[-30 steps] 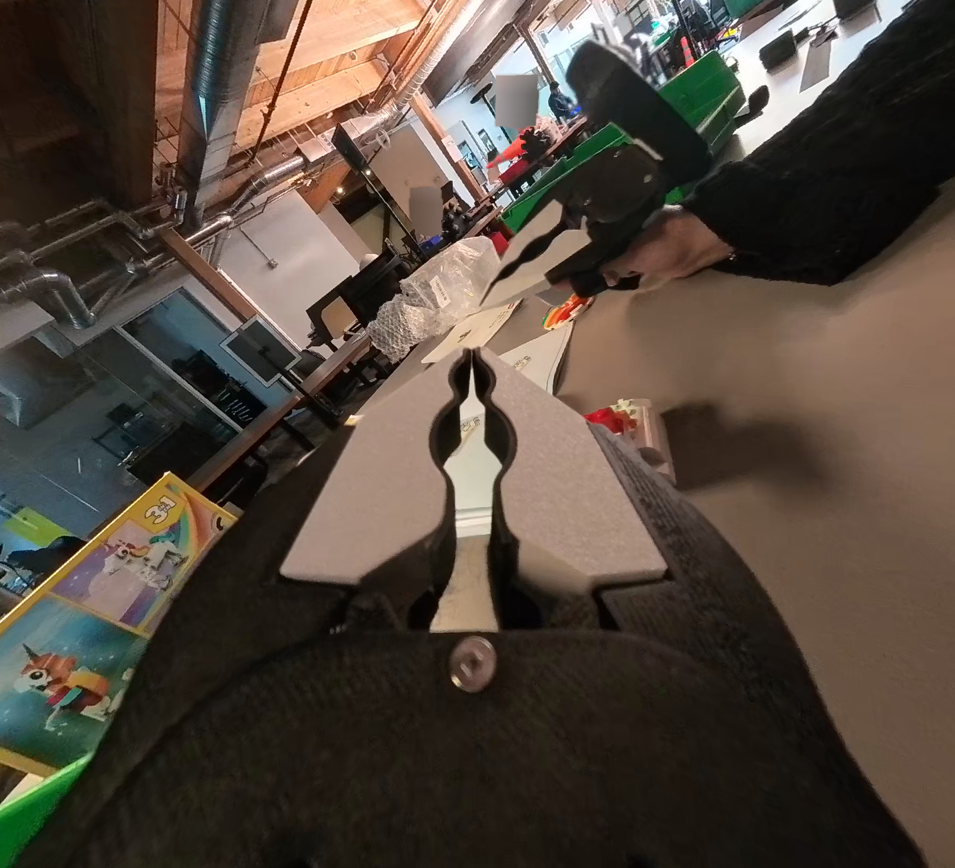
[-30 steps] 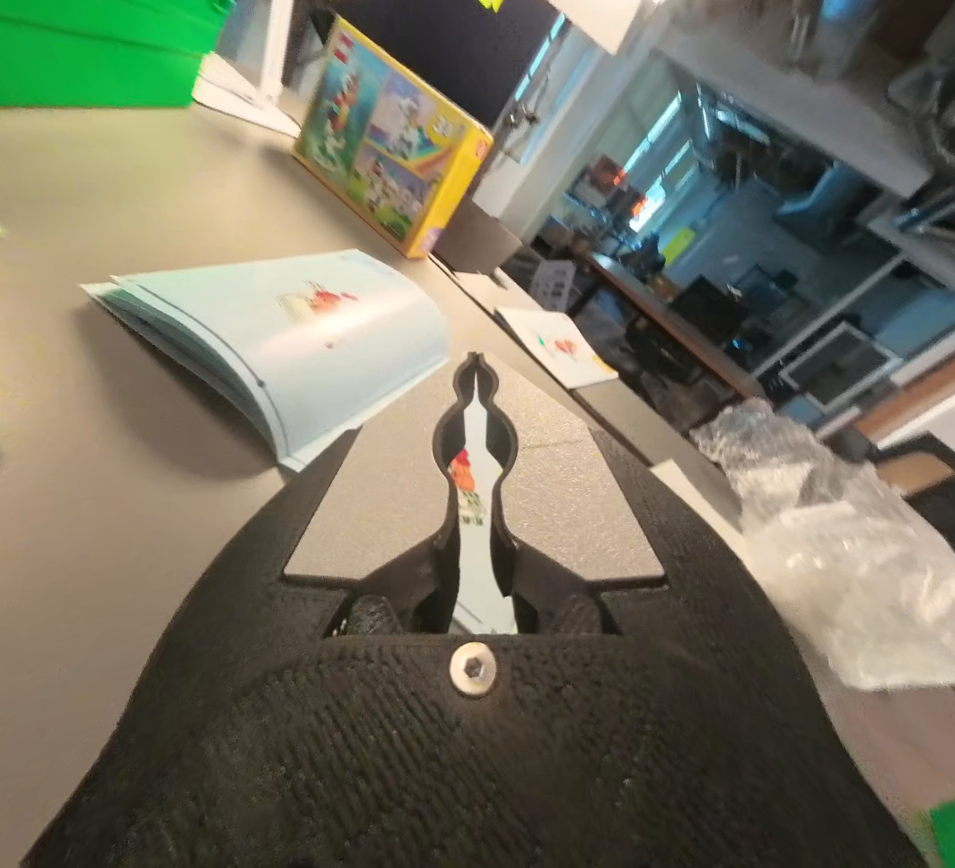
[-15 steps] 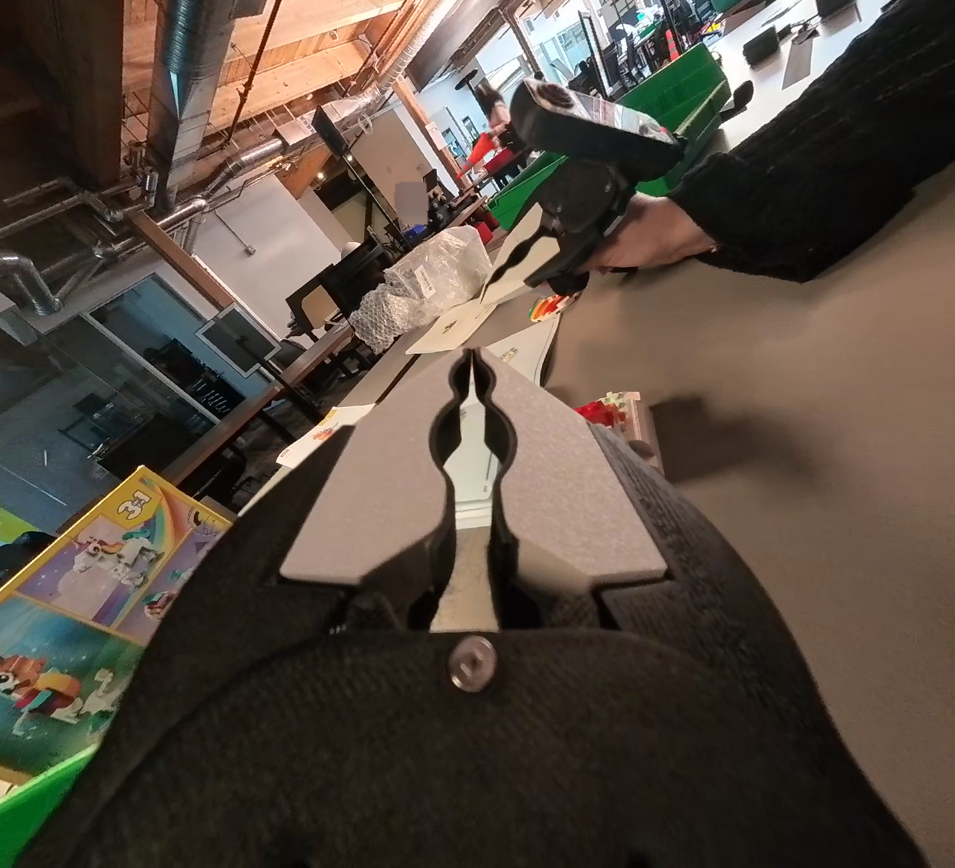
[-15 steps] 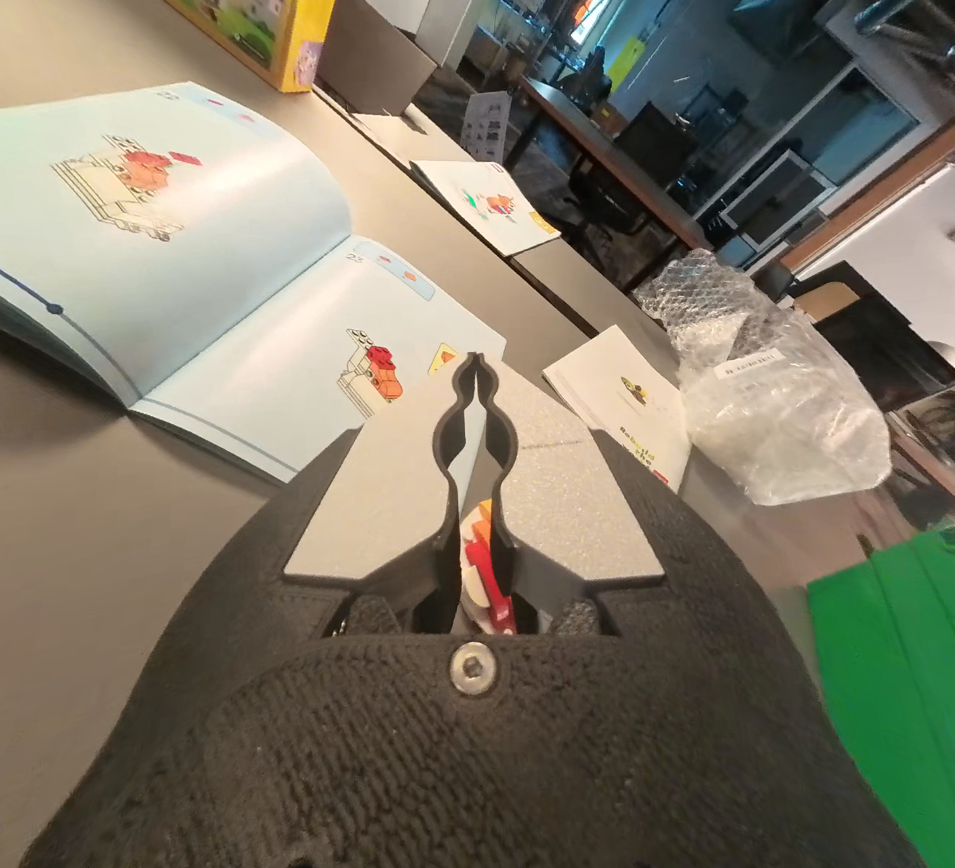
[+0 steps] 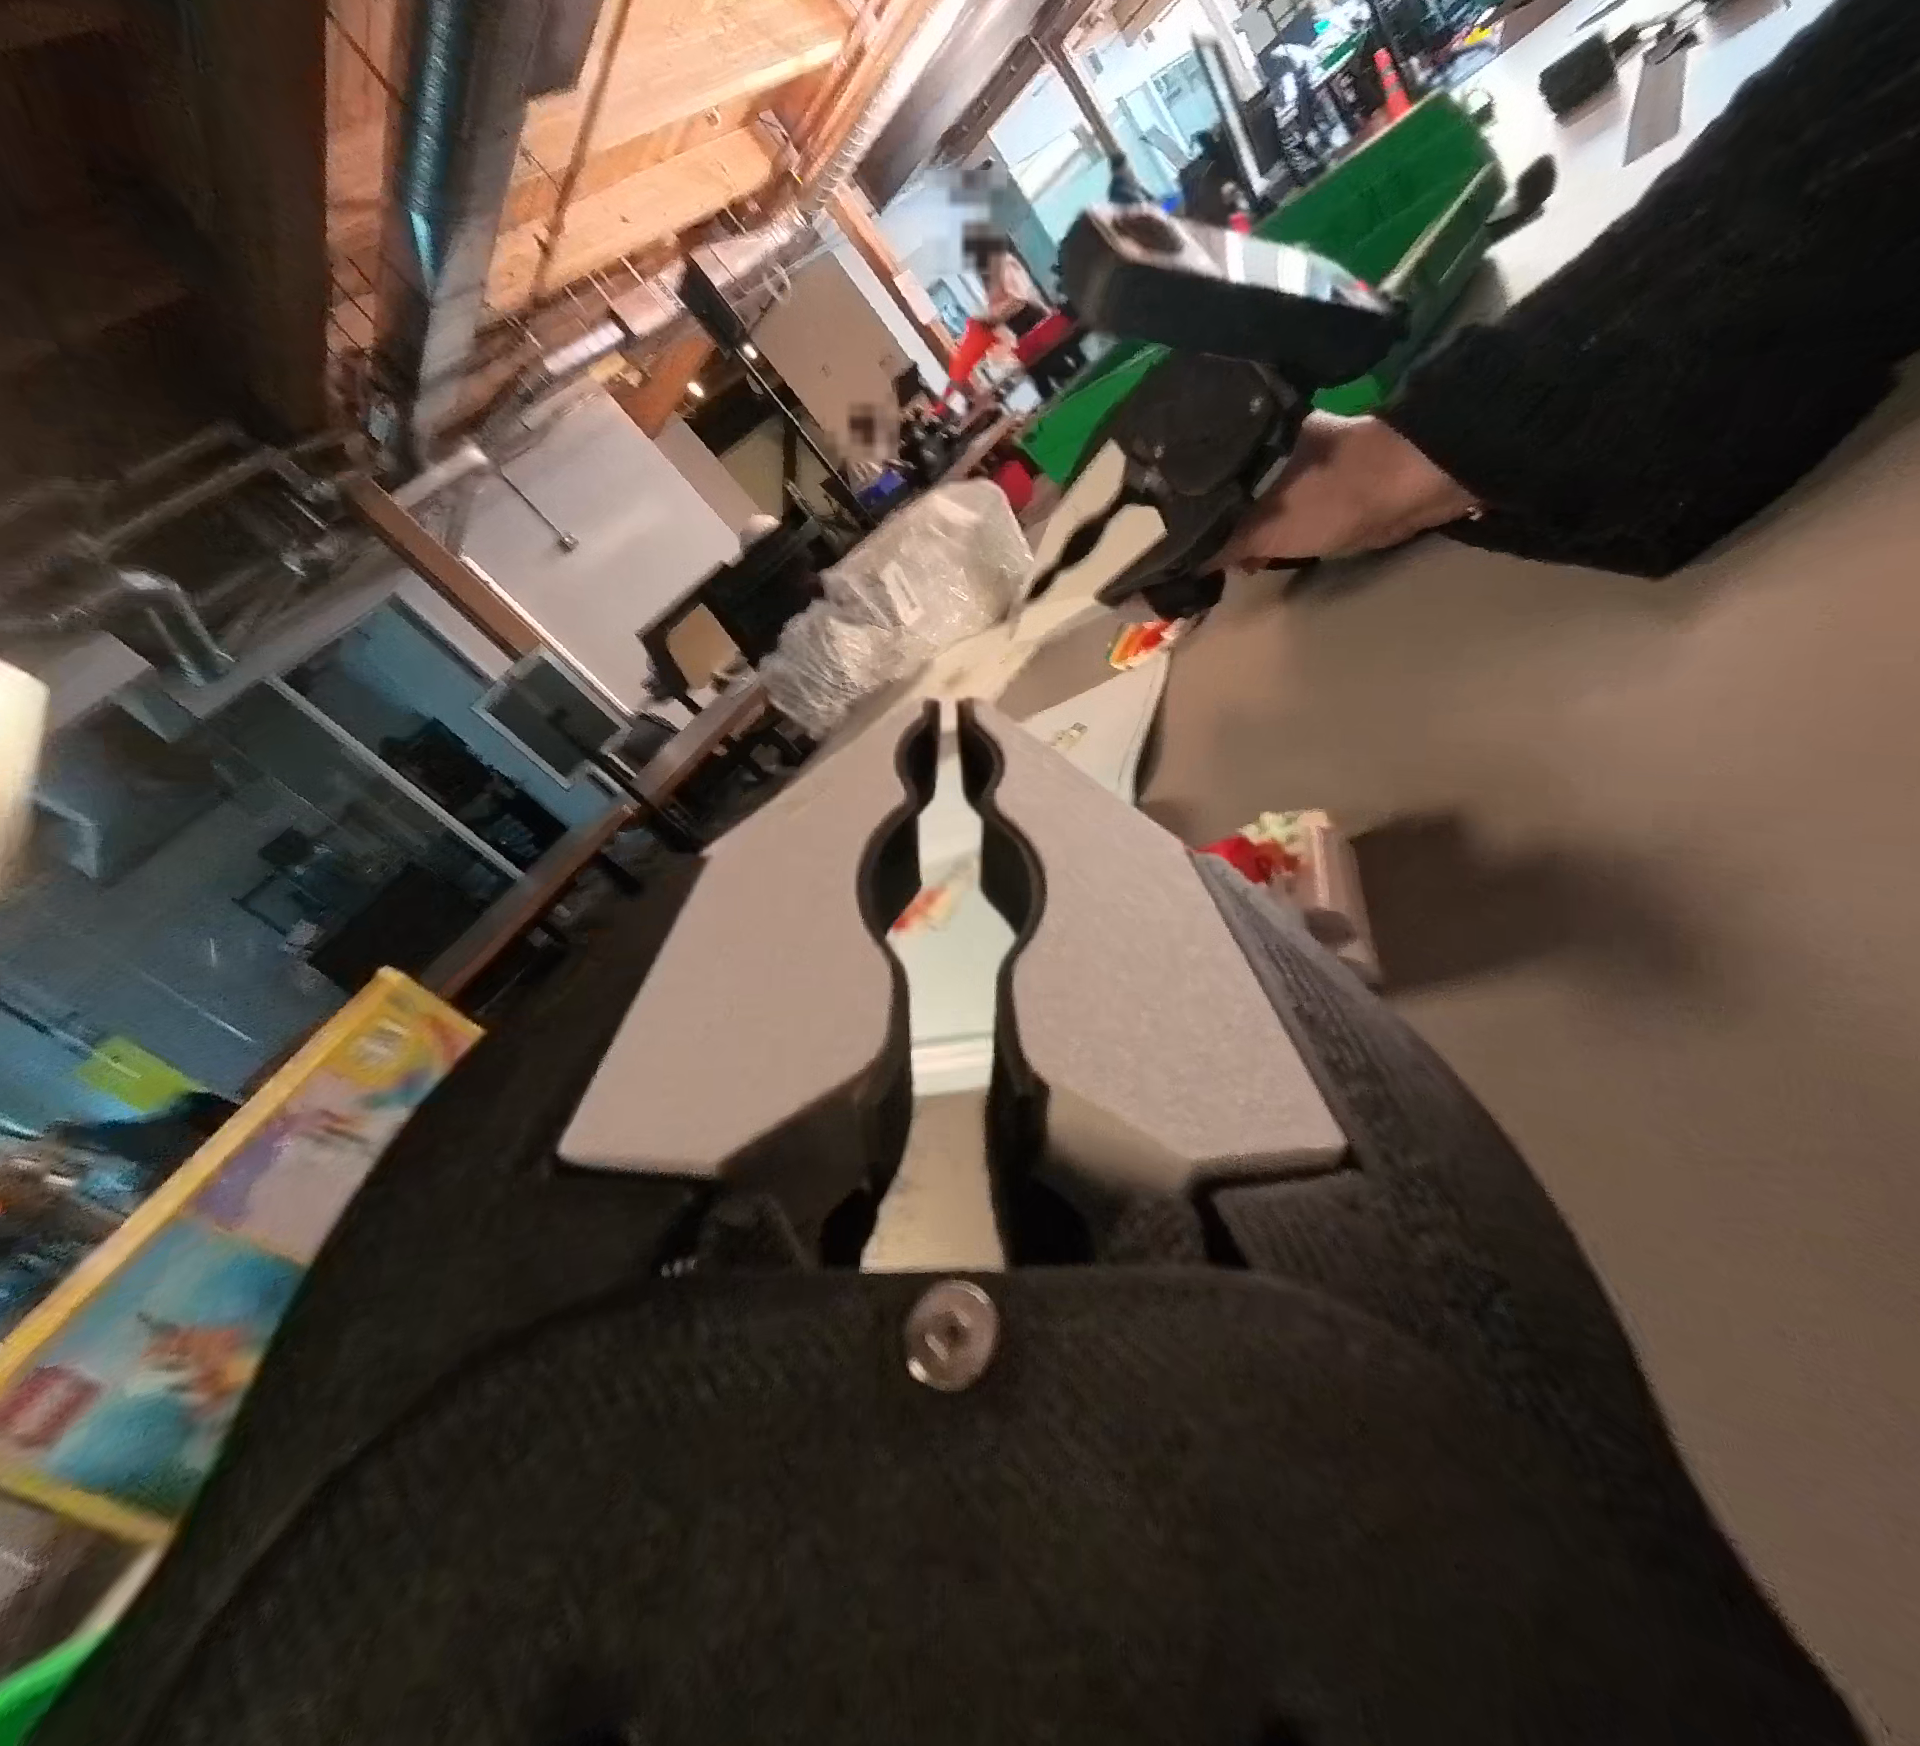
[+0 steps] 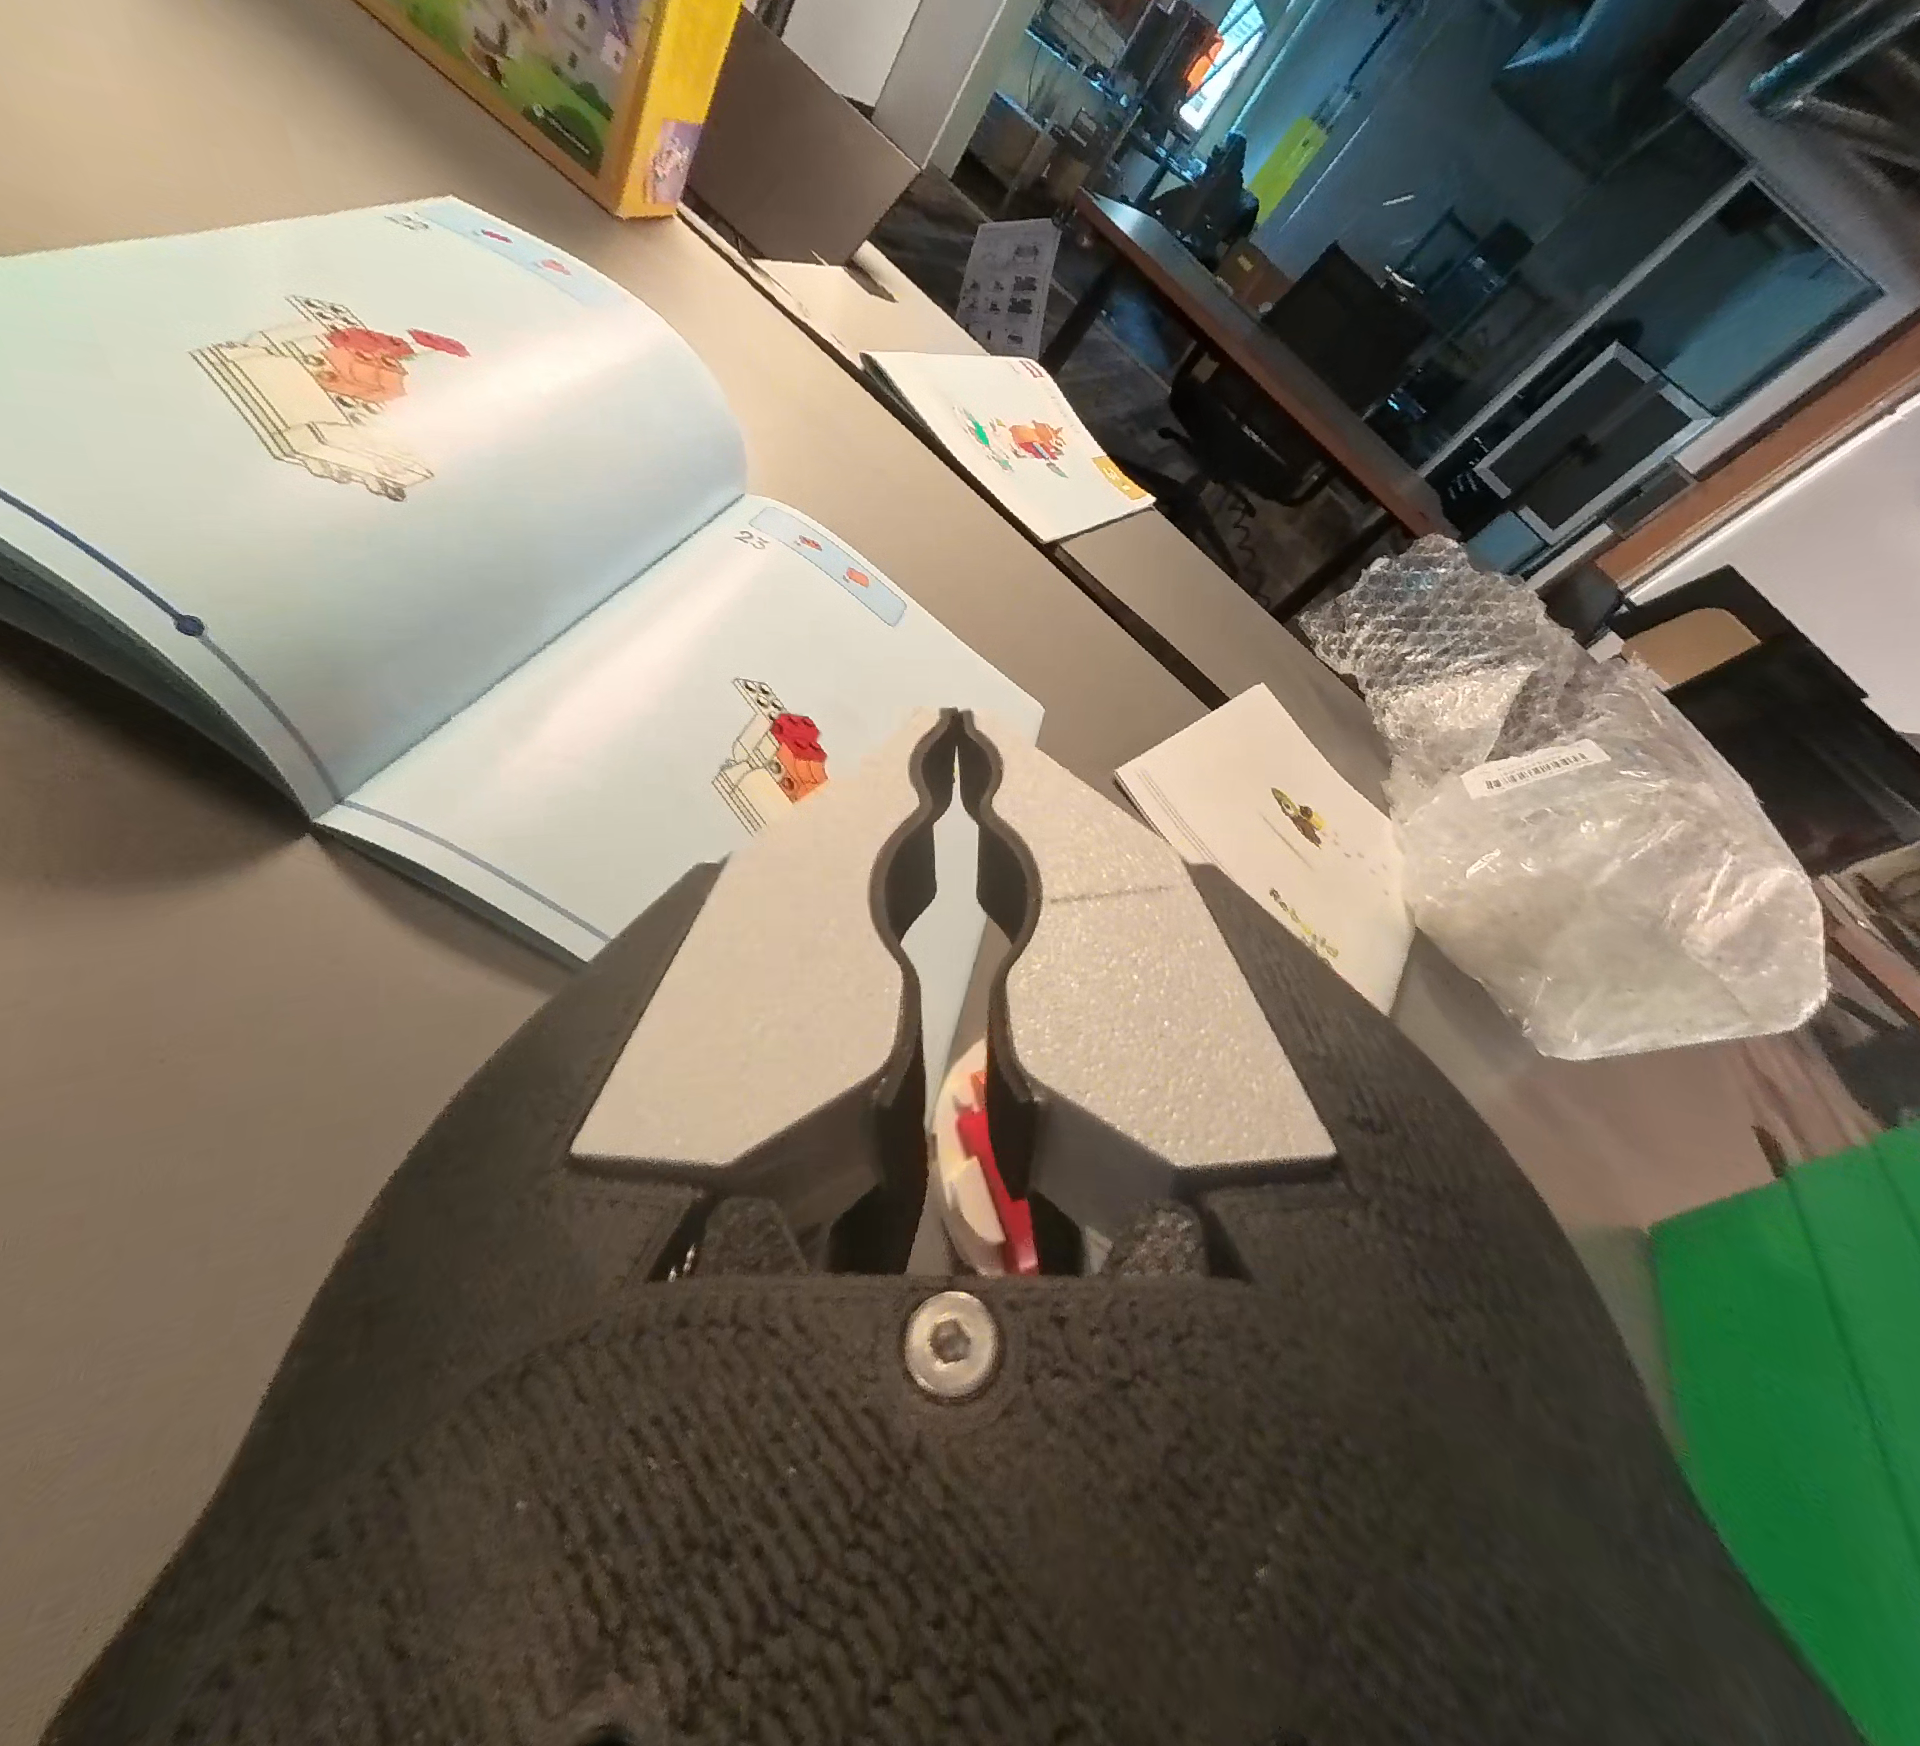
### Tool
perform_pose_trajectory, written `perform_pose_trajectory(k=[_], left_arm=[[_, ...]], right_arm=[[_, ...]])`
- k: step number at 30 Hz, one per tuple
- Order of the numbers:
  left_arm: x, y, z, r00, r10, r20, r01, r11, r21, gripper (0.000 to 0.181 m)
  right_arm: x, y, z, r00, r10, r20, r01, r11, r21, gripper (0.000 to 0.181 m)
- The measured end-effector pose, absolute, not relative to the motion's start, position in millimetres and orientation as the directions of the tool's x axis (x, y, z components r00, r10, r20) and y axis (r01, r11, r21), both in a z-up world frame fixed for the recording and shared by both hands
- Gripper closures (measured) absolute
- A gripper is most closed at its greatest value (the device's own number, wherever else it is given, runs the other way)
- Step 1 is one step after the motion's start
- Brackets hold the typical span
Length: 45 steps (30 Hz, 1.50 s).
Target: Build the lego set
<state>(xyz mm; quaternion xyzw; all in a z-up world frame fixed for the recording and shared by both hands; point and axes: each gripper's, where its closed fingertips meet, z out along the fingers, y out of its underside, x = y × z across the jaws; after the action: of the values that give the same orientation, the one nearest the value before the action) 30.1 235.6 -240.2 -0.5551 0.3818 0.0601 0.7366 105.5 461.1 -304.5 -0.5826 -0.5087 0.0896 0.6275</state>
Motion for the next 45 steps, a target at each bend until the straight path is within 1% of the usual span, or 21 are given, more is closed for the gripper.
perform_pose_trajectory(k=[1, 3, 5, 7, 9, 11, 14, 18, 19, 21, 22, 24, 25, 26, 28, 30, 32, 34, 39, 40, 45], left_arm=[[30, 229, -228, 0.692, -0.284, -0.663, -0.539, 0.407, -0.737, 0.179], [25, 210, -194, 0.699, -0.155, -0.698, -0.579, 0.451, -0.679, 0.177], [11, 184, -160, 0.732, -0.03, -0.68, -0.595, 0.457, -0.661, 0.178], [-15, 161, -138, 0.777, 0.065, -0.627, -0.593, 0.412, -0.692, 0.175], [-49, 138, -120, 0.821, 0.153, -0.549, -0.564, 0.366, -0.741, 0.169], [-86, 117, -107, 0.849, 0.226, -0.478, -0.528, 0.322, -0.785, 0.166], [-150, 105, -104, 0.847, 0.321, -0.424, -0.492, 0.17, -0.854, 0.156], [-224, 121, -125, 0.857, 0.344, -0.384, -0.379, -0.084, -0.921, 0.142], [-239, 130, -136, 0.866, 0.325, -0.38, -0.343, -0.168, -0.924, 0.142], [-257, 154, -165, 0.905, 0.21, -0.37, -0.288, -0.337, -0.897, 0.152], [-262, 166, -182, 0.923, 0.132, -0.361, -0.28, -0.414, -0.866, 0.157], [-276, 188, -216, 0.938, -0.001, -0.348, -0.287, -0.565, -0.774, 0.161], [-285, 196, -234, 0.94, -0.06, -0.337, -0.295, -0.637, -0.712, 0.165], [-288, 202, -253, 0.944, -0.14, -0.3, -0.308, -0.704, -0.639, 0.164], [-303, 209, -281, 0.935, -0.23, -0.269, -0.338, -0.807, -0.484, 0.163], [-316, 211, -305, 0.896, -0.349, -0.274, -0.426, -0.849, -0.313, 0.161], [-334, 214, -321, 0.844, -0.428, -0.324, -0.493, -0.856, -0.154, 0.159], [-344, 217, -334, 0.791, -0.508, -0.339, -0.552, -0.833, -0.038, 0.157], [-363, 221, -357, 0.71, -0.616, -0.342, -0.608, -0.781, 0.145, 0.153], [-365, 221, -360, 0.702, -0.627, -0.337, -0.609, -0.774, 0.173, 0.156], [-362, 227, -365, 0.723, -0.617, -0.31, -0.6, -0.784, 0.16, 0.157]], right_arm=[[105, 459, -304, 0.461, 0.711, 0.531, 0.471, 0.311, -0.825, 0.181], [103, 456, -302, 0.451, 0.72, 0.527, 0.454, 0.323, -0.83, 0.181], [103, 453, -300, 0.445, 0.728, 0.521, 0.438, 0.331, -0.836, 0.181], [102, 451, -299, 0.439, 0.734, 0.519, 0.427, 0.338, -0.838, 0.181], [100, 450, -299, 0.429, 0.738, 0.521, 0.421, 0.346, -0.838, 0.181], [97, 447, -298, 0.416, 0.743, 0.524, 0.412, 0.36, -0.837, 0.181], [94, 442, -298, 0.394, 0.748, 0.535, 0.405, 0.381, -0.831, 0.181], [92, 439, -296, 0.382, 0.74, 0.553, 0.396, 0.41, -0.822, 0.181], [92, 438, -296, 0.381, 0.738, 0.557, 0.395, 0.415, -0.82, 0.181], [91, 439, -296, 0.379, 0.732, 0.566, 0.4, 0.422, -0.814, 0.181], [91, 439, -296, 0.378, 0.73, 0.57, 0.402, 0.425, -0.811, 0.181], [91, 439, -296, 0.376, 0.729, 0.572, 0.404, 0.427, -0.809, 0.181], [91, 439, -297, 0.375, 0.73, 0.572, 0.404, 0.427, -0.809, 0.181], [91, 439, -297, 0.374, 0.73, 0.572, 0.404, 0.427, -0.809, 0.181], [91, 439, -297, 0.372, 0.73, 0.574, 0.404, 0.429, -0.808, 0.181], [90, 439, -297, 0.369, 0.731, 0.574, 0.405, 0.43, -0.807, 0.181], [90, 438, -297, 0.366, 0.731, 0.576, 0.404, 0.433, -0.806, 0.181], [90, 437, -297, 0.36, 0.733, 0.577, 0.403, 0.436, -0.805, 0.181], [88, 434, -298, 0.342, 0.739, 0.581, 0.401, 0.445, -0.801, 0.181], [87, 433, -298, 0.338, 0.74, 0.581, 0.399, 0.447, -0.801, 0.181], [86, 430, -299, 0.324, 0.746, 0.582, 0.394, 0.453, -0.8, 0.181]])
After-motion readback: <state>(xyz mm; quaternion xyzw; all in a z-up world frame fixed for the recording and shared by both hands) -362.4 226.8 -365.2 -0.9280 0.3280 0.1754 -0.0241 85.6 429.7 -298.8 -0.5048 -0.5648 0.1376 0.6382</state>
